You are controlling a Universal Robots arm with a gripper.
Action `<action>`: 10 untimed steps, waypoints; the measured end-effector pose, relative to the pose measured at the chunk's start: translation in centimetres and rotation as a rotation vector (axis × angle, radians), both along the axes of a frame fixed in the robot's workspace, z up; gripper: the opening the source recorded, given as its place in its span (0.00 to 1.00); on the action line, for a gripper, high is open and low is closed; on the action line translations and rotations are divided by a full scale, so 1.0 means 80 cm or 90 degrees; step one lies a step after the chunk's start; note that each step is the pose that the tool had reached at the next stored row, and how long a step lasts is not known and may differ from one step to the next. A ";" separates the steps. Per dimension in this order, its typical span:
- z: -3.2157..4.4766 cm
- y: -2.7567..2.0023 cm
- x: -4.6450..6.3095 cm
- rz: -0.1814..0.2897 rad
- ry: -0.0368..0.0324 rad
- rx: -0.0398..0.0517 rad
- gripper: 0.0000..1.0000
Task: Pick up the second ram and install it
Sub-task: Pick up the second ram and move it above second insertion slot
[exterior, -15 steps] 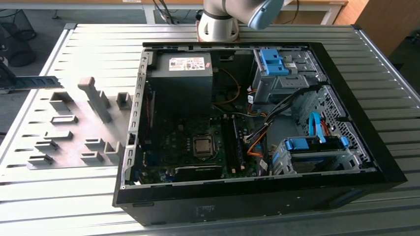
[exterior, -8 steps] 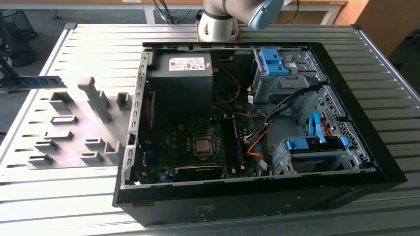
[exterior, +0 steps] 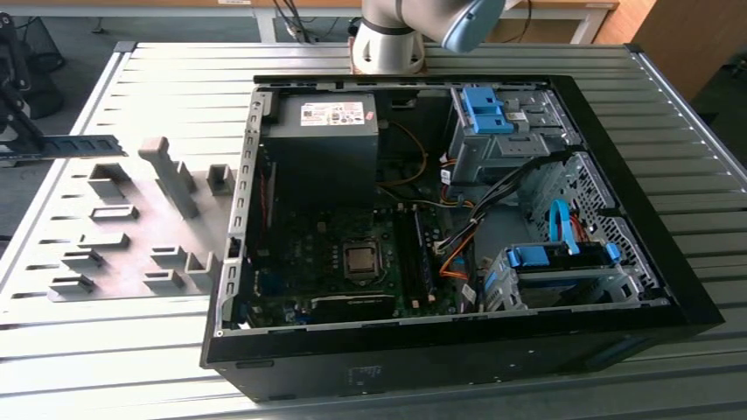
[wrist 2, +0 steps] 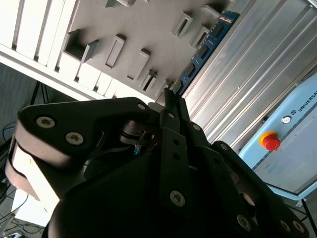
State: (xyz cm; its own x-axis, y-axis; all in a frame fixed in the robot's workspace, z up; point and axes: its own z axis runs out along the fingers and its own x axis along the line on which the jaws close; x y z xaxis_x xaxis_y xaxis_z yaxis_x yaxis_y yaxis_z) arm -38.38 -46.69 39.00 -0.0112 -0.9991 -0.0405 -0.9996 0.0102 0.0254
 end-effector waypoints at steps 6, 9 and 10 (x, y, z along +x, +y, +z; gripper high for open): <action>0.0000 0.0000 0.007 0.000 0.0000 0.0001 0.14; 0.0001 0.0000 0.011 0.000 0.0001 0.0000 0.14; 0.0001 0.0000 0.012 0.000 0.0001 0.0000 0.14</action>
